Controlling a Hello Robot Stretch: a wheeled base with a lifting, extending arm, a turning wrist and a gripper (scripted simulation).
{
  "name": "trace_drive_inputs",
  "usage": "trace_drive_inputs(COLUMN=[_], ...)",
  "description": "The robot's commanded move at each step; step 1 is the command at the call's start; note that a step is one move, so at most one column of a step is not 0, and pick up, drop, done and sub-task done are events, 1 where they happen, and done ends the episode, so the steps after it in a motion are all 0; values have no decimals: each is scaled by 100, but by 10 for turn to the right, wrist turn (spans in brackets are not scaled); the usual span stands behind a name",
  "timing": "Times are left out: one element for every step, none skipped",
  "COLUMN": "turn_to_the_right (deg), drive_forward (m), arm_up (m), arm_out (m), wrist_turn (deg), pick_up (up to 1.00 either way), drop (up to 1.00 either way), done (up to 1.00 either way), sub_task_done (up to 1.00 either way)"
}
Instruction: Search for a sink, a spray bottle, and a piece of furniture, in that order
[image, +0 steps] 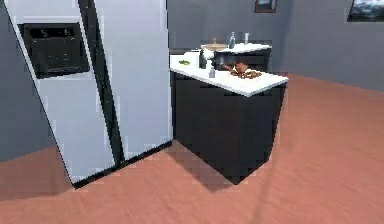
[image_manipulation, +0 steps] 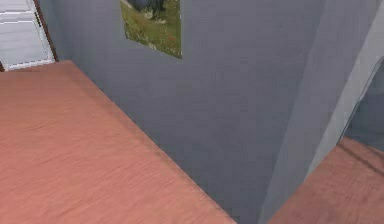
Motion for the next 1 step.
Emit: trace_drive_inputs(turn_to_the_right=[30], drive_forward=[0], arm_up=[0], arm_out=[0], wrist_turn=[0], pick_up=[0], drop=[0], done=[0], sub_task_done=[0])
